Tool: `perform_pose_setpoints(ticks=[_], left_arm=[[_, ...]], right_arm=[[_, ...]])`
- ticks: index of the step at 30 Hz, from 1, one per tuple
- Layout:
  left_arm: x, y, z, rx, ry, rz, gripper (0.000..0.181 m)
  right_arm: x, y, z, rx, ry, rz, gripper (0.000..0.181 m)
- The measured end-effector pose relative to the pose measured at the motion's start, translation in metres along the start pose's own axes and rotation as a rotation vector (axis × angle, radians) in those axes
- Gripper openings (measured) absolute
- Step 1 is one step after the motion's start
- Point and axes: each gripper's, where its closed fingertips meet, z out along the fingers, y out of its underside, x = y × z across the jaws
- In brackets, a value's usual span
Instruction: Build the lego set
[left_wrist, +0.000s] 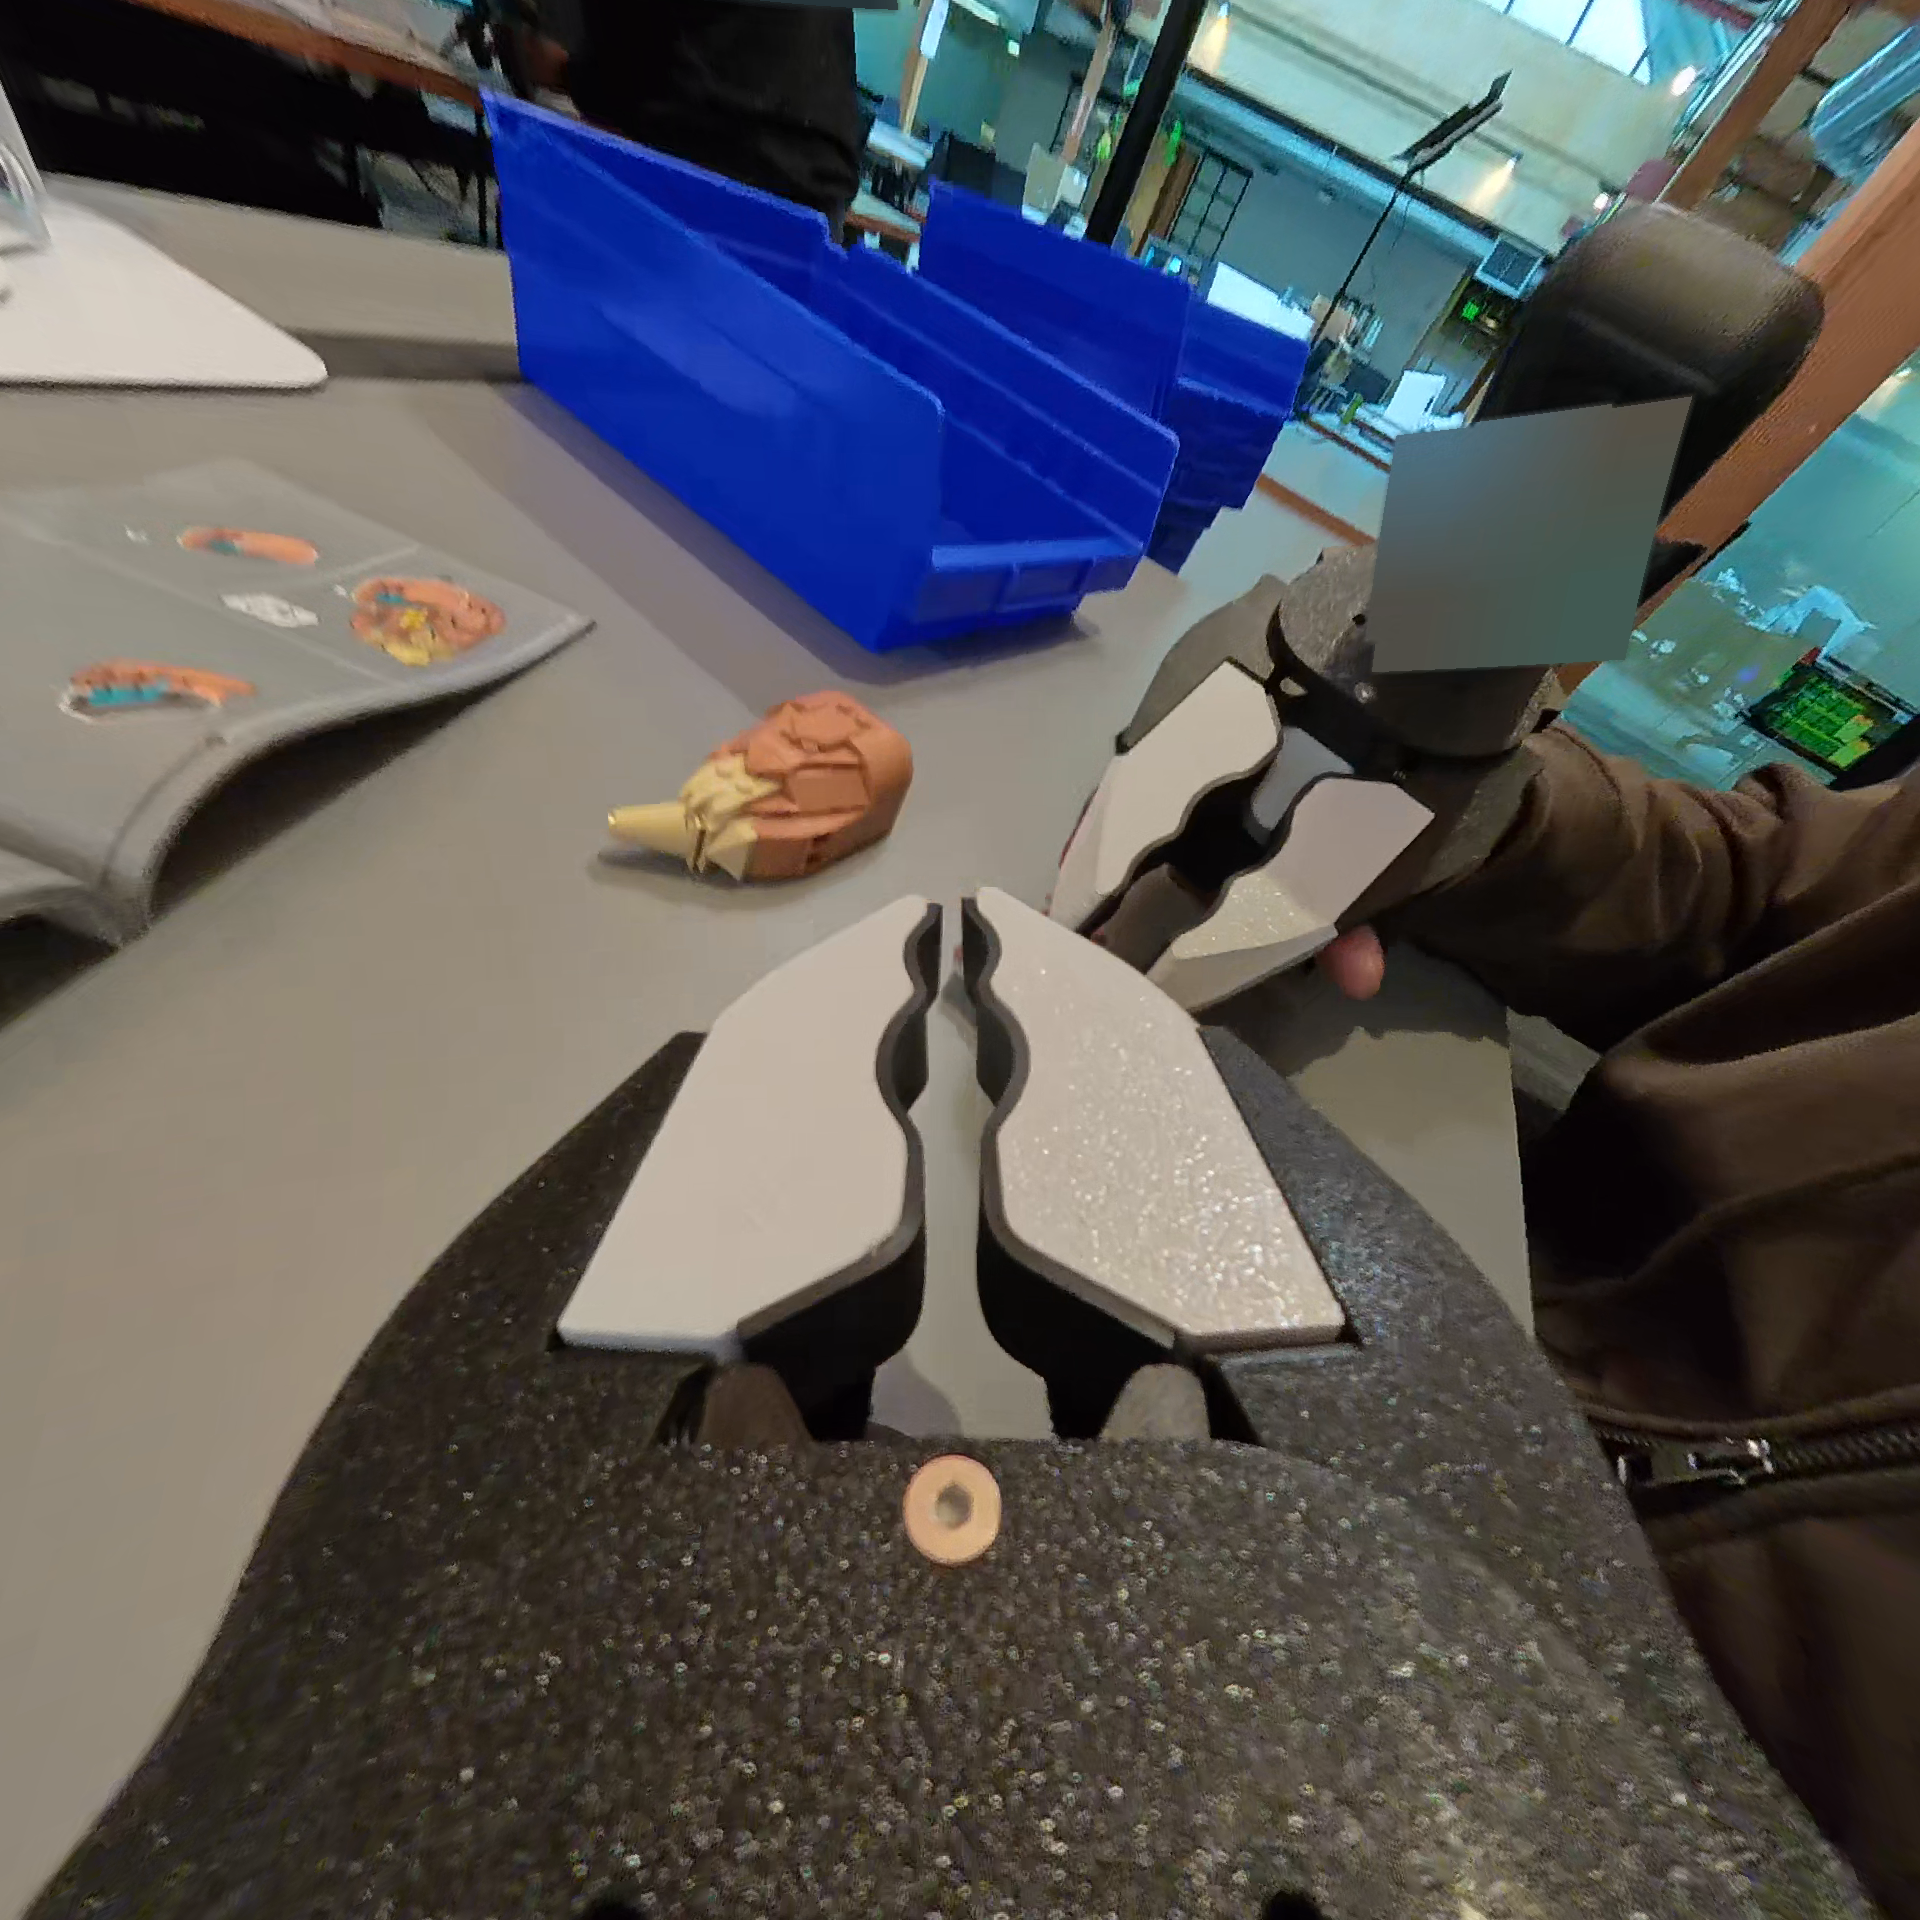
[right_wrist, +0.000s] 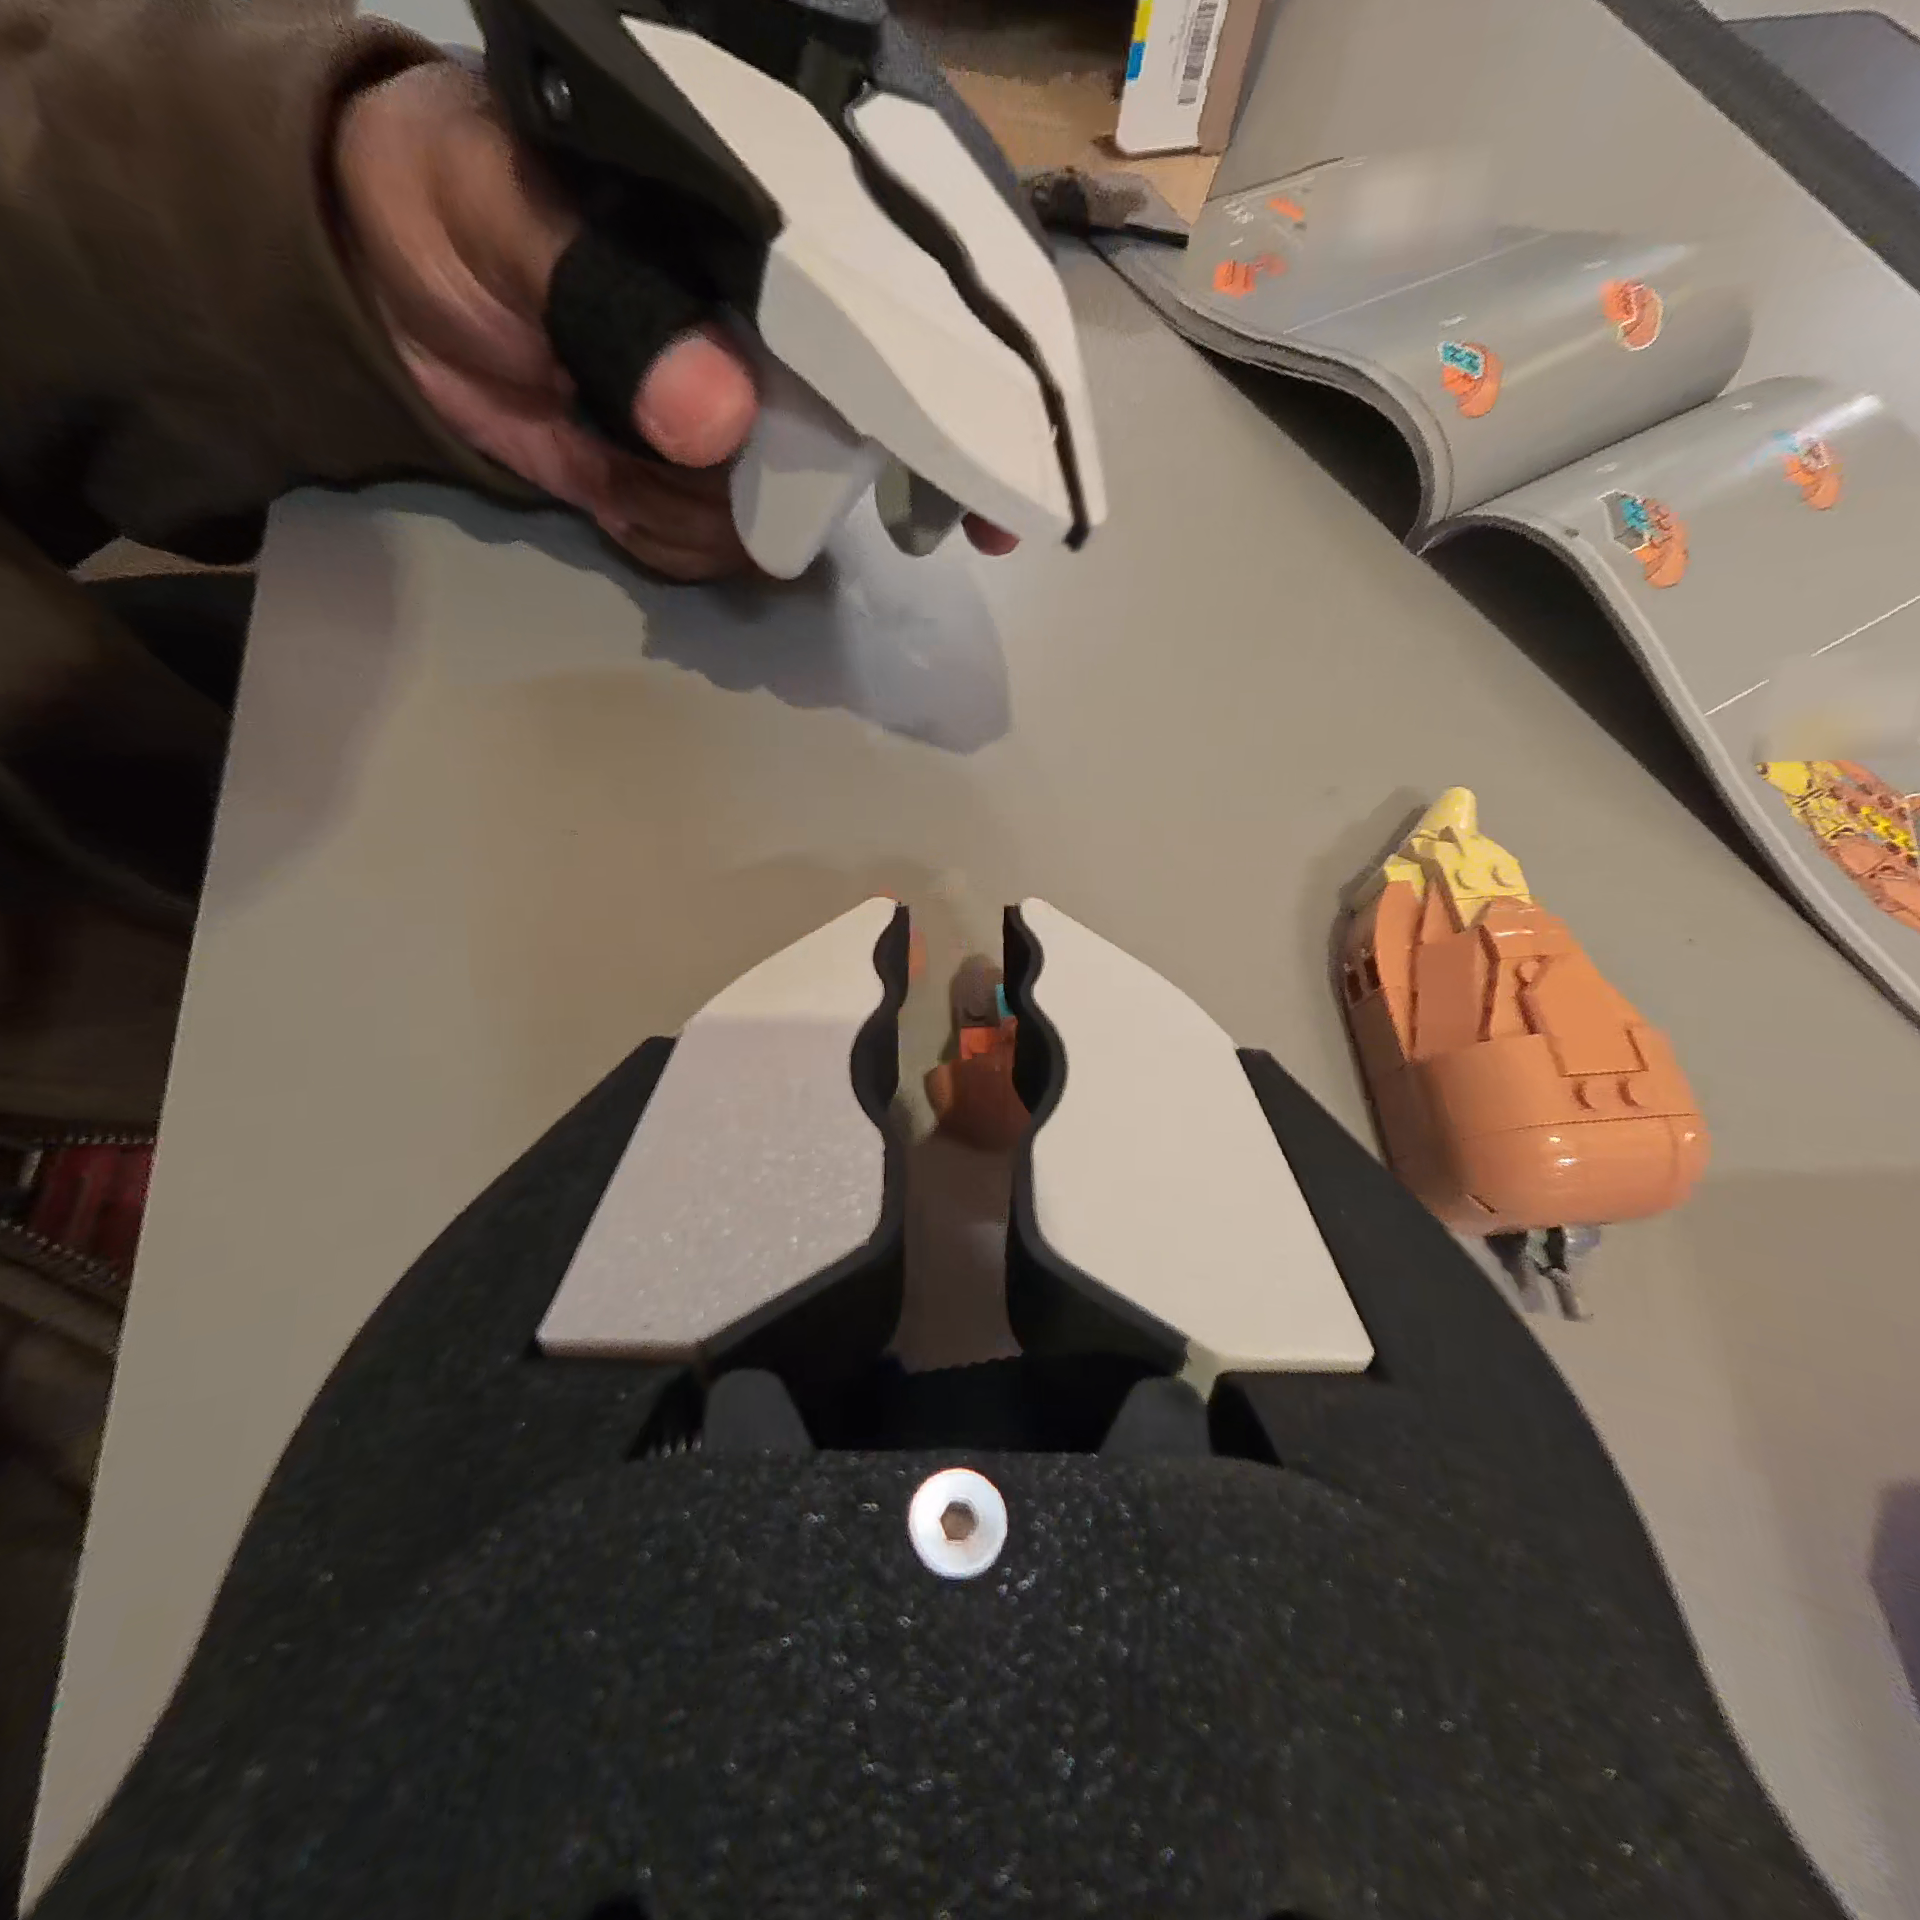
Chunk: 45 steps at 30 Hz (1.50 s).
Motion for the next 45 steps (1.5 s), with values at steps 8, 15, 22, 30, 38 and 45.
perform_pose_setpoints(ticks=[8, 15, 22, 30, 38, 45], left_arm=[[-0.004, 0.027, -0.011, -0.154, -0.141, 0.059, 0.01], [0.028, 0.072, -0.042, -0.387, -0.161, 0.122, 0.024], [0.041, 0.099, -0.031, -0.515, -0.231, 0.219, 0.032], [0.048, 0.079, -0.021, -0.371, -0.098, 0.071, 0.016], [0.065, -0.005, -0.037, 0.135, 0.42, -0.423, 0.016], [0.061, -0.006, -0.029, 0.145, 0.419, -0.457, 0.016]], right_arm=[[-0.003, 0.005, 0.0, -0.03, 0.057, -0.048, 0.025], [-0.007, 0.017, -0.013, -0.057, 0.085, -0.041, 0.029], [0.019, 0.021, -0.022, -0.07, 0.104, -0.03, 0.035], [0.017, 0.018, -0.025, -0.024, 0.085, -0.04, 0.035], [0.021, 0.017, -0.032, 0.025, 0.066, -0.003, 0.035], [0.023, 0.026, -0.027, -0.036, 0.058, 0.001, 0.036]])
